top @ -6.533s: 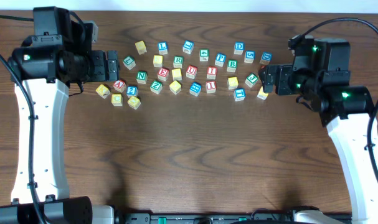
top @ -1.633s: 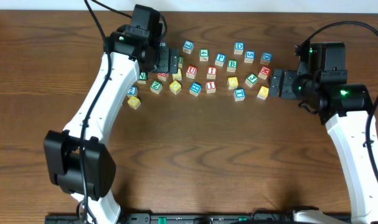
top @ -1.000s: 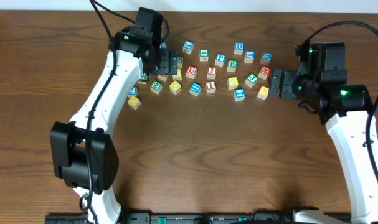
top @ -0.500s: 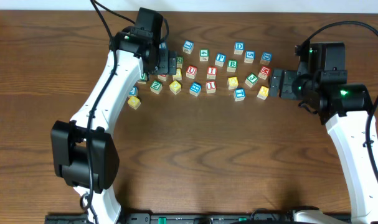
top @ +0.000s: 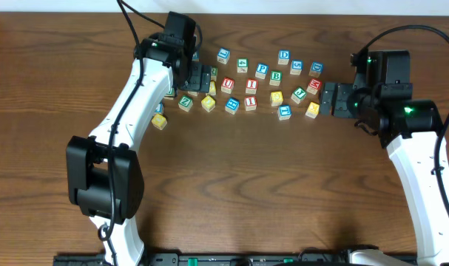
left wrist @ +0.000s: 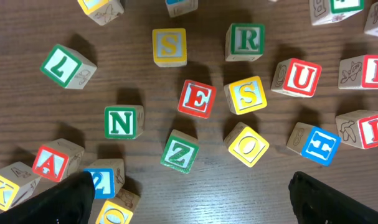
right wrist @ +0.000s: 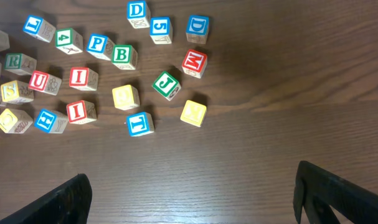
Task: Spell out NEURIPS
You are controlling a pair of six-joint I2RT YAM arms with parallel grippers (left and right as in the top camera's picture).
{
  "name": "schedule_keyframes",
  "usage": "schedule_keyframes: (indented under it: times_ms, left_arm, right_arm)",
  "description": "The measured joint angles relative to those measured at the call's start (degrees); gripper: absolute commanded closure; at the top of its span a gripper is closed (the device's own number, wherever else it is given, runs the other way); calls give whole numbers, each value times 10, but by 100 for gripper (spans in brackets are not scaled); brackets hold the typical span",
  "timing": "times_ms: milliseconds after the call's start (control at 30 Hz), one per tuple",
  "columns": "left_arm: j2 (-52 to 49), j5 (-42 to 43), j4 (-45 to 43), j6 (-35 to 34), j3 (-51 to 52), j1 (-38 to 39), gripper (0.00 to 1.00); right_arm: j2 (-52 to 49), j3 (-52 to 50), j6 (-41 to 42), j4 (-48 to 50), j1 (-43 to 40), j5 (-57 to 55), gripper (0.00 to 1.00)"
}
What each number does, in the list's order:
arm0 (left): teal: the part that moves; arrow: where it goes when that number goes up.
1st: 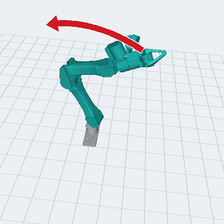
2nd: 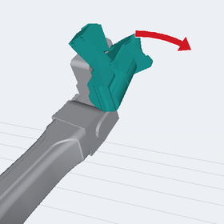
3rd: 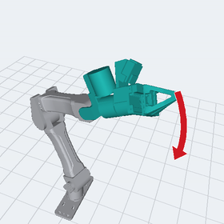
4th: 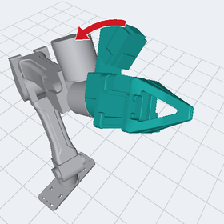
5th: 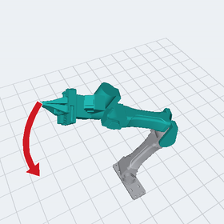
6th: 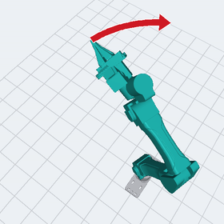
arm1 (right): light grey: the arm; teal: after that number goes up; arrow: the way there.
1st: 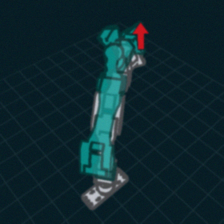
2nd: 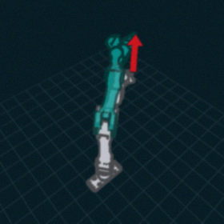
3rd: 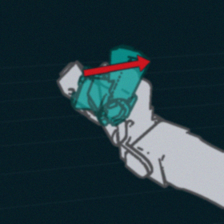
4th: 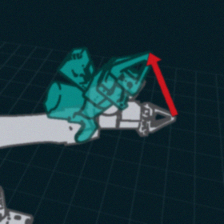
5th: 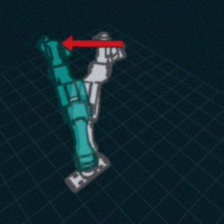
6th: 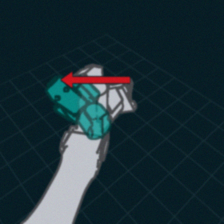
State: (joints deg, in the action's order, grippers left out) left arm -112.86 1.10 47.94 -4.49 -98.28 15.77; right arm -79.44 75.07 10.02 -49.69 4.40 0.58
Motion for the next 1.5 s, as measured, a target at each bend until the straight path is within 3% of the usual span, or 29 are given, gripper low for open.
schedule_keyframes:
  times_ms: [1500]
  left_arm:
    - [0, 0, -19, 1, 0, 0, 2]
  right_arm:
    - [0, 0, 0, 0, 0, 0, 1]
